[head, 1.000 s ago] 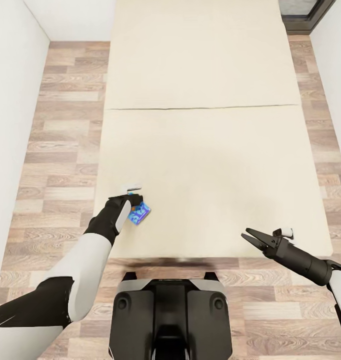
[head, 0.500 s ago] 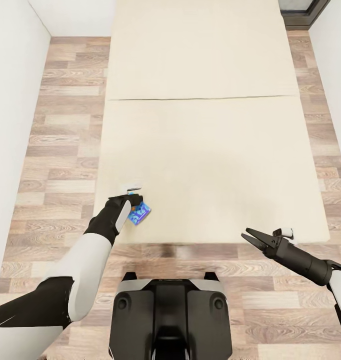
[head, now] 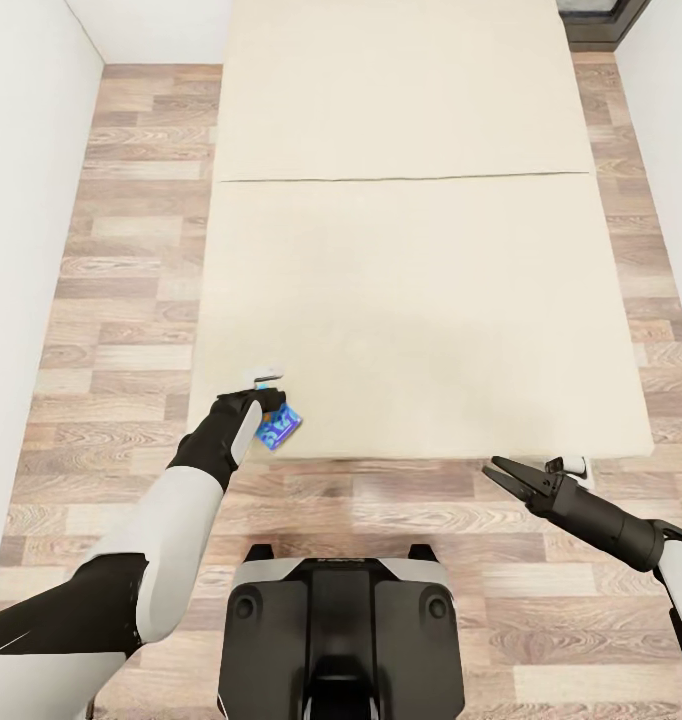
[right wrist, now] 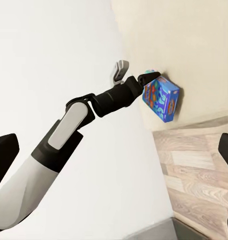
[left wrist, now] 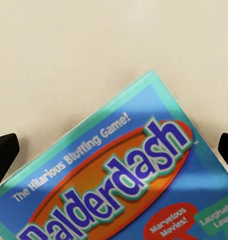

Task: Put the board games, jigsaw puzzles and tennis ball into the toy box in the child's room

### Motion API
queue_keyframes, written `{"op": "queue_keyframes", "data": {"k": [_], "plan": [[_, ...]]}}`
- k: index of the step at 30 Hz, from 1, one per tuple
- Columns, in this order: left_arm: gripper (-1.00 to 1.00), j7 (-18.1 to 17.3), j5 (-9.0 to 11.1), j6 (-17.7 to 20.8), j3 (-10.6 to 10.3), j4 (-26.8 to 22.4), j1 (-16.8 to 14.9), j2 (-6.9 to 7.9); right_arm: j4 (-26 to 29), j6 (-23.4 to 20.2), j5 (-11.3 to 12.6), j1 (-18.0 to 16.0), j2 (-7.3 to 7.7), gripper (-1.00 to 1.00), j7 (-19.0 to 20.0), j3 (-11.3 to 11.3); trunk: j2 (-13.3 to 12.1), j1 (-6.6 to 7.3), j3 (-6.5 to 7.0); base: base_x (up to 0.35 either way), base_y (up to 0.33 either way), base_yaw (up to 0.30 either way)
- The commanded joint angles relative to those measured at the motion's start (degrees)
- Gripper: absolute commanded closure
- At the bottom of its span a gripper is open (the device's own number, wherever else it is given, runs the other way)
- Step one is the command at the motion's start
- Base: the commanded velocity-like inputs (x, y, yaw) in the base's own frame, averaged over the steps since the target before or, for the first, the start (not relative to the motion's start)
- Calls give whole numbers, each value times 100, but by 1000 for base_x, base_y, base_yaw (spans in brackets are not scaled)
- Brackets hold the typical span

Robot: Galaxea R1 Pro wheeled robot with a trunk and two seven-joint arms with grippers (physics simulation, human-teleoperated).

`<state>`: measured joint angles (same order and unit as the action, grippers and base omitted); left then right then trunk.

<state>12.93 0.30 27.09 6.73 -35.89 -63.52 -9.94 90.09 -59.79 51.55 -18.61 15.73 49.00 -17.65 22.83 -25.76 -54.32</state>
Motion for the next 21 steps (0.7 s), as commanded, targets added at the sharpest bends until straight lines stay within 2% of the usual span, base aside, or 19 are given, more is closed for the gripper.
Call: {"op": "queue_keyframes", "data": {"k": [1, 17, 21], "plan": [[-100, 13, 5, 26, 22, -8, -1, -6, 0, -21, -22, -4, 1, -100, 31, -5, 9, -2, -6, -131, 0, 0], [-100, 33, 5, 27, 22, -8, 0, -6, -1, -21, -22, -2, 1, -100, 31, -10, 9, -2, -6, -19, 0, 0], [-100, 34, 5, 26, 22, -6, 0, -6, -3, -21, -22, -2, 1, -100, 31, -10, 9, -2, -6, -133, 0, 0]]}}
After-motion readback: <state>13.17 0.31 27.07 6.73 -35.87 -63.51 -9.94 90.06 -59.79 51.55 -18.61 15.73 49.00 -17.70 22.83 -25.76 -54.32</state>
